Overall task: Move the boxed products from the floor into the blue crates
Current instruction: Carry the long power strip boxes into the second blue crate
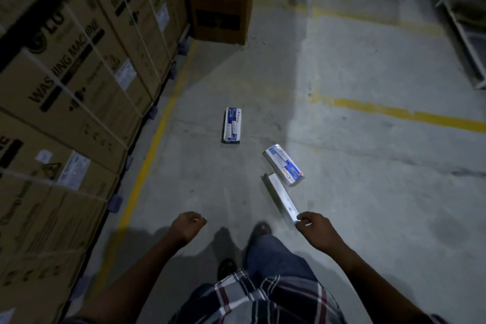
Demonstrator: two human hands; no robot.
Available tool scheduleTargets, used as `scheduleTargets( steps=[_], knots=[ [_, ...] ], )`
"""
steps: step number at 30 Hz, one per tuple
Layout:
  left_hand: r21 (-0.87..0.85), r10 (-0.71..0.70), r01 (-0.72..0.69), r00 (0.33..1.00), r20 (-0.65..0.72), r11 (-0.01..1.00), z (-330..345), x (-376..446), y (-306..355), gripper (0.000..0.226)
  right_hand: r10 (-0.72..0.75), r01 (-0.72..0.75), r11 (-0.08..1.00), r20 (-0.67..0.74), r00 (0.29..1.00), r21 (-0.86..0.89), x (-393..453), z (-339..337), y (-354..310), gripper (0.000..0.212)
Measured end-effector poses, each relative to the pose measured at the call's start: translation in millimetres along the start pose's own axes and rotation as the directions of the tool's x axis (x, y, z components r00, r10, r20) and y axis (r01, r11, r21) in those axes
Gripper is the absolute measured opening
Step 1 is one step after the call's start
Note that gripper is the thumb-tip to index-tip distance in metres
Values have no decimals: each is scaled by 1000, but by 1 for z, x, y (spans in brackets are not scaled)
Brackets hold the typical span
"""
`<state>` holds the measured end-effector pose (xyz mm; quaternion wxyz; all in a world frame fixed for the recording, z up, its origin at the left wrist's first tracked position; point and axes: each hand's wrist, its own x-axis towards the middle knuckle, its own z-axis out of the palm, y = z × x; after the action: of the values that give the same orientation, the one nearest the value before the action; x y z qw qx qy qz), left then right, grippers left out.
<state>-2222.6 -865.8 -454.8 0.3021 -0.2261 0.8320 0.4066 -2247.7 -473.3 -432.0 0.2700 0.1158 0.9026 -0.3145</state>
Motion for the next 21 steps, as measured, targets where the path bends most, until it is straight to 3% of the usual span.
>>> scheduleTargets(
  steps=[6, 9, 14, 19, 21],
  knots=[
    [128, -69, 59, 995, 75, 990, -20, 82, 36, 35, 36, -35, 999, 130, 991, -8, 115, 9, -50, 25],
    [162, -84, 58, 985, 153, 985, -31, 121, 60, 25, 24, -20, 1000, 194, 981, -24, 175, 16, -72, 22],
    [147, -94, 69, 980, 174, 987, -62, 188, 120, 39, 61, -43, 997, 301, 952, -68, 268, -2, -111, 22],
    [62, -106, 97, 978, 177, 993, -107, 286, 196, 21, 37, -22, 998, 250, 967, -63, 367, -44, -164, 19],
    [47, -58, 53, 990, 130, 998, -121, 330, 221, 34, 52, -38, 997, 229, 972, -67, 403, -60, -182, 14]
  ],
)
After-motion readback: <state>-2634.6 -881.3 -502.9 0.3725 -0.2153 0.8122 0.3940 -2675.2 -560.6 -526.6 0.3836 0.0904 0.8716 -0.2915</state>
